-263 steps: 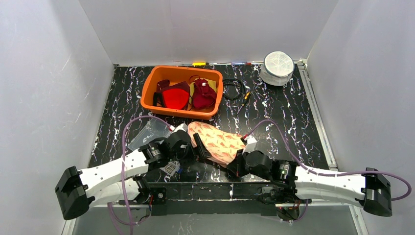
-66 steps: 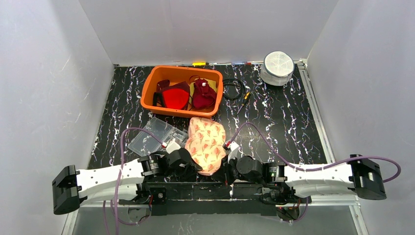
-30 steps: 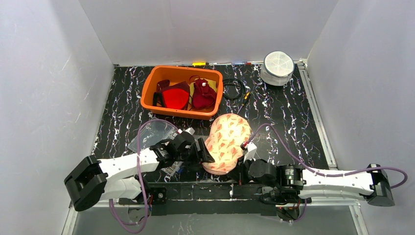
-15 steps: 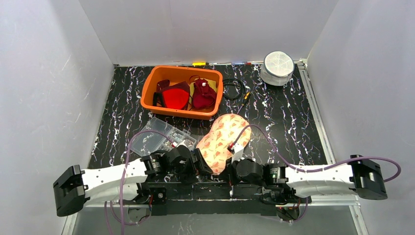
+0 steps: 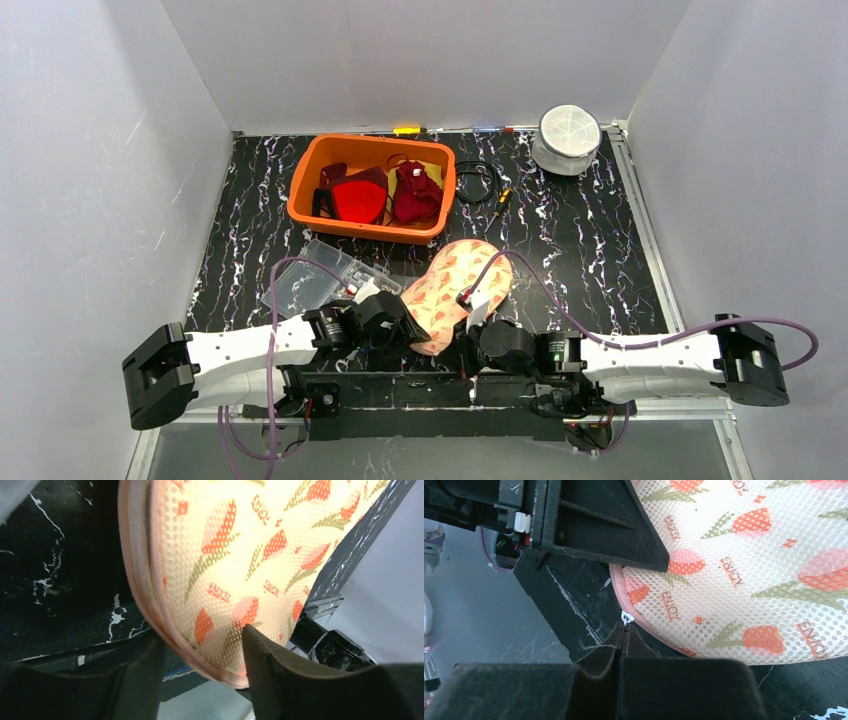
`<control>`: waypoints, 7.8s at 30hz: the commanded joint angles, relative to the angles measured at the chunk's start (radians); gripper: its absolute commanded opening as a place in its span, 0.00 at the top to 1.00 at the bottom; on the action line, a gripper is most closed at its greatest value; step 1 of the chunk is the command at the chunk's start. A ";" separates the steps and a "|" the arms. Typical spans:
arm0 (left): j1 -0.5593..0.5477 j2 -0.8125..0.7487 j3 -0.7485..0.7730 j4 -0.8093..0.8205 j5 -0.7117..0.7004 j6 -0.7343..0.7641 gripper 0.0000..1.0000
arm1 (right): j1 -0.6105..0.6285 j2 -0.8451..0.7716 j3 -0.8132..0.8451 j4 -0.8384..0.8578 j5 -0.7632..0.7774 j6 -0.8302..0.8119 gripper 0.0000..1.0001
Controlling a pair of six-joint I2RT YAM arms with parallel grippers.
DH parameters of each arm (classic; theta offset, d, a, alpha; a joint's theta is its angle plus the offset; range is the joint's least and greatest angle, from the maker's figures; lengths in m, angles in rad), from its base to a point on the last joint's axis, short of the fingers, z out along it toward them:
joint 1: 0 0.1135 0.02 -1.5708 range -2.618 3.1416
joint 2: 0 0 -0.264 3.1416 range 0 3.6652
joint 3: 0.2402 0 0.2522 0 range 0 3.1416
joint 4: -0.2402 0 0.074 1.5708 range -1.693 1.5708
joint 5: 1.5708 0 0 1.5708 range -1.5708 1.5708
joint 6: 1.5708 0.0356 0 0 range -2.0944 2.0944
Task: Unzip the laundry bag and remove the bra
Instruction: Unzip the laundry bag at the center of the board, then open the laundry bag at the center of the board.
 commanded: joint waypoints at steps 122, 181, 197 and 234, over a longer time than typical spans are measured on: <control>-0.010 -0.749 0.123 -0.735 -0.577 0.316 0.31 | -0.158 0.662 0.750 -0.400 0.276 -0.398 0.25; -0.007 -0.119 0.211 -0.271 -0.331 0.562 0.33 | -0.136 -0.417 0.385 -0.929 0.670 0.154 0.24; -0.004 -0.286 0.145 -0.396 -0.393 0.463 0.34 | -0.136 0.427 0.616 -0.568 0.332 -0.330 0.23; -0.004 -0.239 0.124 -0.299 -0.368 0.499 0.34 | -0.134 0.222 0.609 -0.898 0.603 -0.086 0.99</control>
